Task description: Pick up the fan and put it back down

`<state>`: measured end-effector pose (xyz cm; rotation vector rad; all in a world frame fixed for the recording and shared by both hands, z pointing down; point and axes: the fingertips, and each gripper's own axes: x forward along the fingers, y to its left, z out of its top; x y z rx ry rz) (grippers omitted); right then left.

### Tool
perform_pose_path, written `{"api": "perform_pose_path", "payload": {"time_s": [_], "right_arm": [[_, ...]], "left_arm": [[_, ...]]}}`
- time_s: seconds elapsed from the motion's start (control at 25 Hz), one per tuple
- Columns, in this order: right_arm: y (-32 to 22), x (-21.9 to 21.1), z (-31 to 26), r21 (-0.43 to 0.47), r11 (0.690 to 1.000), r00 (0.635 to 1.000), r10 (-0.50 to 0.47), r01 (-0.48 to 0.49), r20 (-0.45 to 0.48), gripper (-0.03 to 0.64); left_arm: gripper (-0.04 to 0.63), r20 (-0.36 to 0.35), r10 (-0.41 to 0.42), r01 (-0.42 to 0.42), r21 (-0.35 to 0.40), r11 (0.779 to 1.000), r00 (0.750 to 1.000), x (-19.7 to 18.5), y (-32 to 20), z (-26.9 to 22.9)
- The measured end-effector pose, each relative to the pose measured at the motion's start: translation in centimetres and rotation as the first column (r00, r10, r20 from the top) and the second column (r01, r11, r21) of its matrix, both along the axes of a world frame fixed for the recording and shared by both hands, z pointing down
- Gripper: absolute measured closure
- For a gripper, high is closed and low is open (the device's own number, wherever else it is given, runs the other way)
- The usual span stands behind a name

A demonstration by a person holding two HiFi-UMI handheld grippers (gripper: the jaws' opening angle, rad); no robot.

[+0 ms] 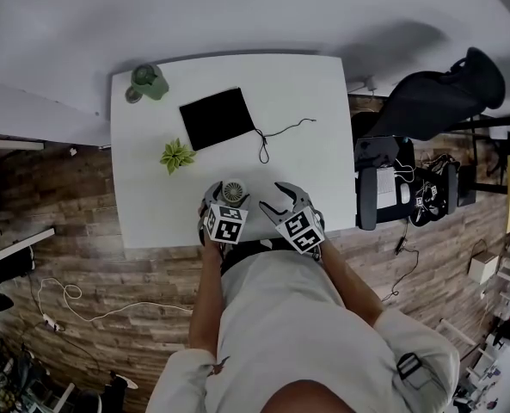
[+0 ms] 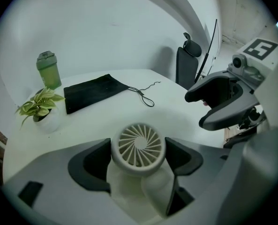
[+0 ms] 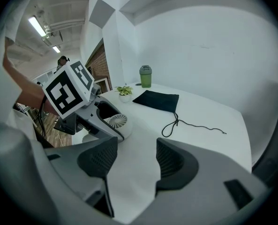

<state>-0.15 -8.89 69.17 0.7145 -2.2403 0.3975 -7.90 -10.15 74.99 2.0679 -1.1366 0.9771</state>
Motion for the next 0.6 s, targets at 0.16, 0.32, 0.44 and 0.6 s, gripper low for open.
{"api": "perform_pose_path", "payload": {"time_s": [0.16,0.32,0.44,0.6], "right_arm": [[0.06,-0.05,-0.26,0.004,1.000,1.000,-0.002,0.002,0.001,0.353],[-0.05,-0.20,-0.57,0.016,1.000,1.000,0.001,-0.001,0.004,0.353],[-0.04,-0.26,-0.70,0.023,1.000,1.000,0.006,-0.007,0.007,0.351],[-0.03,-0.26,-0.90,0.035,0.999,1.000,0.020,-0.020,0.014,0.350]], "left_arm": [[0.236,0.002,-0.002,0.002,0.016,1.000,1.000,0.18,-0.27,-0.03],[0.233,-0.015,-0.010,0.010,0.023,1.000,1.000,0.17,-0.43,0.00],[0.230,-0.021,-0.009,0.009,0.018,1.000,1.000,0.21,-0.39,0.23],[0.218,-0.019,-0.005,0.005,0.021,1.000,1.000,0.08,-0.35,0.28]]}}
